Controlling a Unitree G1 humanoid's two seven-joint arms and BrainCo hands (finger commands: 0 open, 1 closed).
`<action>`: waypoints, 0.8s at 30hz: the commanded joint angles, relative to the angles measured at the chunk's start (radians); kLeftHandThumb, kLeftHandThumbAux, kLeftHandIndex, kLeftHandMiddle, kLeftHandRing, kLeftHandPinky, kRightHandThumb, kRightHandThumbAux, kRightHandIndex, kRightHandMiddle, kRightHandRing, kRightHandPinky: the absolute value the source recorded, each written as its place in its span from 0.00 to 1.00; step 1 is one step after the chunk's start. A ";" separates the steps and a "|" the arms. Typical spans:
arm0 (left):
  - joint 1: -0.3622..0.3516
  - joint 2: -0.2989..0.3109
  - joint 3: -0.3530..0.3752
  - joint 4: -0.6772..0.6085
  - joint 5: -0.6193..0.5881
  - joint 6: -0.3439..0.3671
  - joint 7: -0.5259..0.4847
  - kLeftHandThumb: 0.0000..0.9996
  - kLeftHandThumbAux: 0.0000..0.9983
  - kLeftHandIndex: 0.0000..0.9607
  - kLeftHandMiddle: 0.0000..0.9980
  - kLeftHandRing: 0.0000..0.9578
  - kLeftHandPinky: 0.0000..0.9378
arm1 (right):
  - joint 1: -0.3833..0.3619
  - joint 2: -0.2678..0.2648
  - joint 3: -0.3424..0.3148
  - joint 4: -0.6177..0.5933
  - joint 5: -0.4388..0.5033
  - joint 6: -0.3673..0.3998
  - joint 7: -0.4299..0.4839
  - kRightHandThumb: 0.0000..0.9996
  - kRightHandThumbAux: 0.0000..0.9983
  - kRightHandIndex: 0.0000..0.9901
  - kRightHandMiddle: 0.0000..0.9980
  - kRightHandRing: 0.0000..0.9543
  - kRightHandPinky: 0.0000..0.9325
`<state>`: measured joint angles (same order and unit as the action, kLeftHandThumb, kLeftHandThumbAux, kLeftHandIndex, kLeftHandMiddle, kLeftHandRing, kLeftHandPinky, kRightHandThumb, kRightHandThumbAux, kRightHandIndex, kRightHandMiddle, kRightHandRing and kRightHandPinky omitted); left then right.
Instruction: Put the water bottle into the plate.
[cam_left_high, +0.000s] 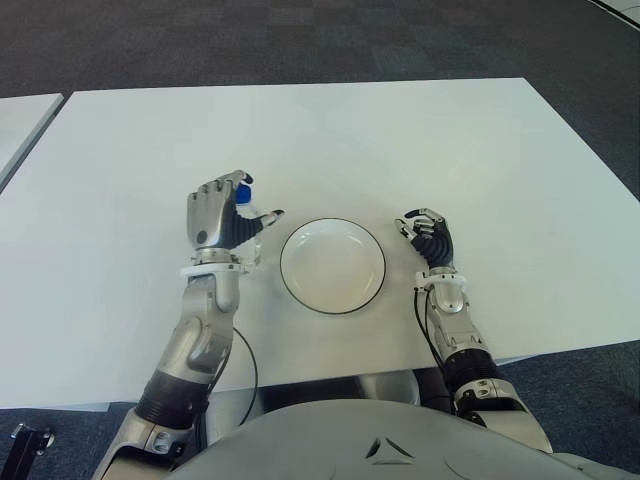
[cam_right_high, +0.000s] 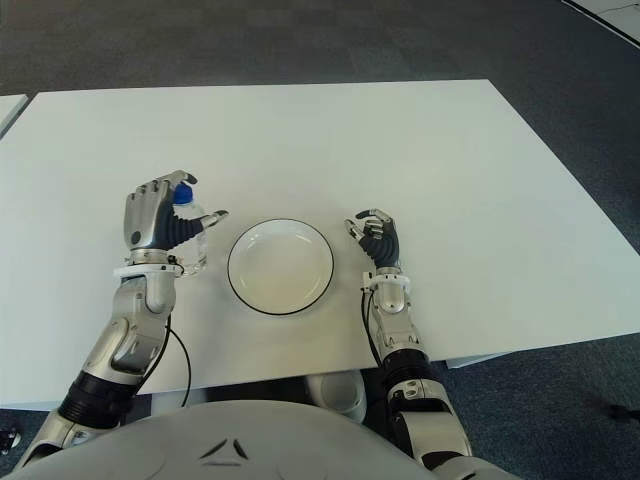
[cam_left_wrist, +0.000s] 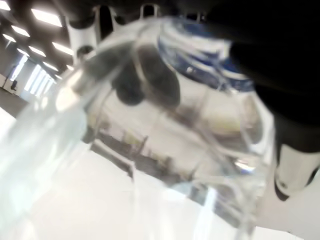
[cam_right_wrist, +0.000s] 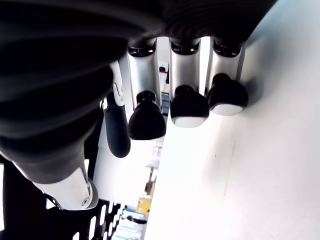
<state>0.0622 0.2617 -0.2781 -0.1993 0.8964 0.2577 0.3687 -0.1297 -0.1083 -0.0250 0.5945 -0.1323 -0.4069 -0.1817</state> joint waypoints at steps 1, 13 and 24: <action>-0.019 -0.004 -0.043 0.006 0.036 -0.023 -0.027 0.95 0.66 0.39 0.51 0.56 0.88 | 0.013 0.007 -0.001 0.019 0.001 0.037 0.002 0.70 0.73 0.44 0.86 0.91 0.93; -0.042 0.001 -0.111 0.044 0.047 -0.084 -0.062 0.95 0.65 0.39 0.51 0.56 0.90 | 0.017 0.008 -0.001 0.017 0.001 0.030 0.001 0.70 0.73 0.44 0.87 0.91 0.93; -0.049 0.005 -0.129 0.076 0.041 -0.134 -0.050 0.95 0.66 0.39 0.51 0.56 0.90 | 0.019 0.013 -0.004 0.016 0.011 0.022 0.009 0.70 0.73 0.44 0.87 0.91 0.93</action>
<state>0.0142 0.2607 -0.4028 -0.1467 0.9270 0.1385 0.3256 -0.1289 -0.1042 -0.0256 0.5916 -0.1301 -0.4076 -0.1810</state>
